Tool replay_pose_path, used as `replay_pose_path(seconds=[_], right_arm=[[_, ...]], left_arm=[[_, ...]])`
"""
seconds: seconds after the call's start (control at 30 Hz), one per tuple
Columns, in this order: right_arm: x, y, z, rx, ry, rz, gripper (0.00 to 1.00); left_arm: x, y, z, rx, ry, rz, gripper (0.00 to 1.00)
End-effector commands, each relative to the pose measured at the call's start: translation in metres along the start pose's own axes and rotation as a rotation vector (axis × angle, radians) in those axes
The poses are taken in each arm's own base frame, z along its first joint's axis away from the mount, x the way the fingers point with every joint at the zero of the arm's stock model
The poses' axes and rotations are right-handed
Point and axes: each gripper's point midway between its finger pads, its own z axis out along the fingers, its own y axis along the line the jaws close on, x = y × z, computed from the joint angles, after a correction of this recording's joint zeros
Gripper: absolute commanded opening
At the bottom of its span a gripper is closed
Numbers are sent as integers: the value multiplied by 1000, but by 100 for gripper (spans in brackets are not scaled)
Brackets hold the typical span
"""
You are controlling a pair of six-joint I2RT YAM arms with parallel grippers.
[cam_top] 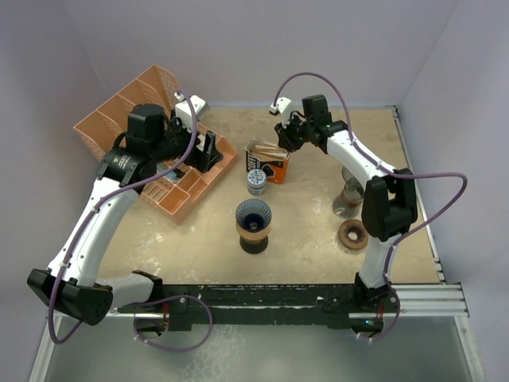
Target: Place the coffee filter in the dripper
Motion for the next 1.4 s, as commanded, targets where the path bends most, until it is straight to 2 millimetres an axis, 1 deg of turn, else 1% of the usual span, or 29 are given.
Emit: replay_pose_path(seconds=[0.0,0.07,0.27,0.33,0.4,0.57,0.6,0.63,0.73,0.83,1.13,1.37], right_arm=[[-26,-3,-12,-2,-57,-24,31],[-32,-3,-14,-3,-75,-29,32],[-60,-4,-29,17,-164,-13,32],[-66,-5,-33,25,-183,-6,32],[-67,-5,-33,24,-186,-1,32],[-57,-4,-24,10,-147,3,31],[-55,-2,-22,0,-140,3,31],[-48,4,-16,-22,-119,-1,31],[-42,11,-10,-34,-94,-7,31],[-41,14,-7,-38,-85,-8,31],[-29,8,1,-2,-45,-10,30],[-19,7,6,7,-14,-13,28]], left_arm=[[-15,-1,-9,-7,-66,10,82],[-15,-1,-9,-7,-66,9,82],[-14,-2,-9,-3,-69,11,82],[-14,-2,-8,0,-66,8,82],[-13,-3,-9,4,-65,9,82],[-13,-3,-11,3,-67,13,82],[-13,-4,-11,4,-68,13,82],[-13,-4,-12,5,-70,16,82],[-14,-4,-12,7,-70,17,82],[-13,-6,-13,13,-71,15,82],[-16,-8,-18,11,-83,23,82],[-16,-7,-16,12,-81,23,82]])
